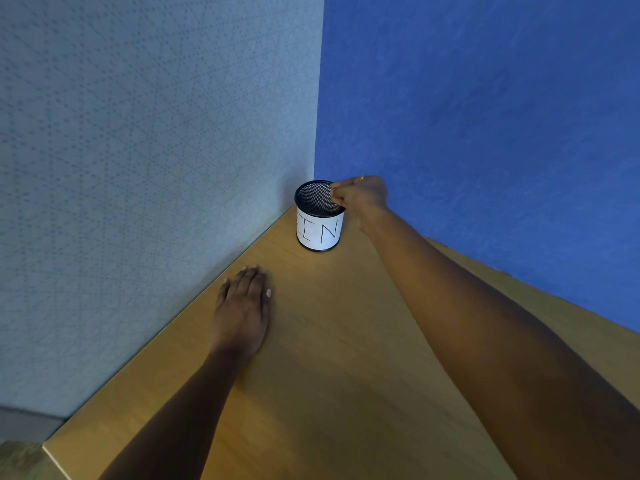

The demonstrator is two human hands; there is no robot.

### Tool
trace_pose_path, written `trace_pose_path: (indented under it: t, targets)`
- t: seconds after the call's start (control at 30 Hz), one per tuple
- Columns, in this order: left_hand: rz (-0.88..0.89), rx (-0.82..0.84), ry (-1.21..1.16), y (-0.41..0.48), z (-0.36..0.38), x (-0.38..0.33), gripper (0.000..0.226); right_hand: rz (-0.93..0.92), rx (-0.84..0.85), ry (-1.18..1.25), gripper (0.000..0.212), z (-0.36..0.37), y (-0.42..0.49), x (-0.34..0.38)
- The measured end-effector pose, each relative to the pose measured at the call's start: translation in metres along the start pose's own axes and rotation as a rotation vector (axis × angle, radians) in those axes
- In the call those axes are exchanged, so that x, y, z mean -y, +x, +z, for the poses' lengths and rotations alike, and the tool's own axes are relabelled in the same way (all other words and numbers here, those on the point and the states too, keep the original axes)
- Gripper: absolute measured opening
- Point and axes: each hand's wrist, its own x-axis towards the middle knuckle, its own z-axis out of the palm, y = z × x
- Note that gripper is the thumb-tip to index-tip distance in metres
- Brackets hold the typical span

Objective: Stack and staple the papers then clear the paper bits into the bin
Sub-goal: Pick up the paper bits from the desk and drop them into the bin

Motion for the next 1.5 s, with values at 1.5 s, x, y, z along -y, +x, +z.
trace_pose_path:
  t: [1.5]
  targets:
    - [-0.001,0.013,-0.004,0.0,0.0,0.0,0.073,-0.421,-0.073,-0.381,0.014,0.008,-0.006,-0.006]
